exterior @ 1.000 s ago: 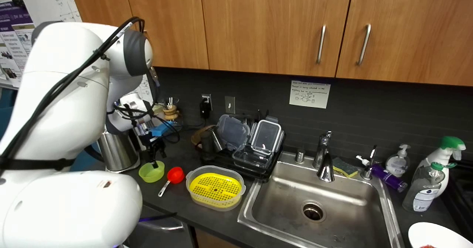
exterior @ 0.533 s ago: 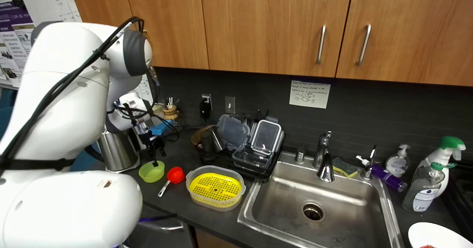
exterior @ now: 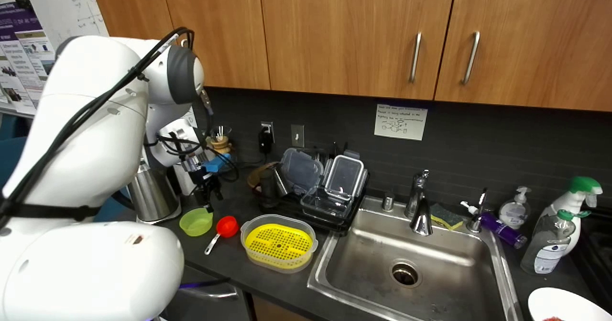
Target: Pick up the light green bowel far left and place it in the clear bowl with yellow inside it
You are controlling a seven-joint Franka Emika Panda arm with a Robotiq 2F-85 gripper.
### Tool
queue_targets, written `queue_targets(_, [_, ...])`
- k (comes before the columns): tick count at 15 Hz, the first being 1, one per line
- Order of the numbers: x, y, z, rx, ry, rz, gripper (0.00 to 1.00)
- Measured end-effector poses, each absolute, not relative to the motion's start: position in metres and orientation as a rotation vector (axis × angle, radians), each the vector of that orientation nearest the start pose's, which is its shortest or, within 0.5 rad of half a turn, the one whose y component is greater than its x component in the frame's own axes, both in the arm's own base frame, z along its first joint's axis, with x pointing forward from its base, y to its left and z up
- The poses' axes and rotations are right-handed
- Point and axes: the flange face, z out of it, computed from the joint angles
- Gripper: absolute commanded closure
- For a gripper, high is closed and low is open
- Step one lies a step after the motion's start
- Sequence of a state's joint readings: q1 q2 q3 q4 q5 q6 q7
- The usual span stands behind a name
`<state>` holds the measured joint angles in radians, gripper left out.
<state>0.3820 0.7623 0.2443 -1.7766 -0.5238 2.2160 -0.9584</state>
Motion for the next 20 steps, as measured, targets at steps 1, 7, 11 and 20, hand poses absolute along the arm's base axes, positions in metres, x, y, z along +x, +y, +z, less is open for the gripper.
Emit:
queue_targets(1, [0.517,0.345,0.114,1.703,2.424,-0.466,0.00])
queue_targets(7, [0.520,0.344,0.100,1.711,2.418,-0.515,0.00])
queue_targets(11, [0.519,0.344,0.101,1.711,2.418,-0.514,0.00])
queue_targets(20, [0.514,0.370,0.095,1.592,2.528,-0.486,0.00])
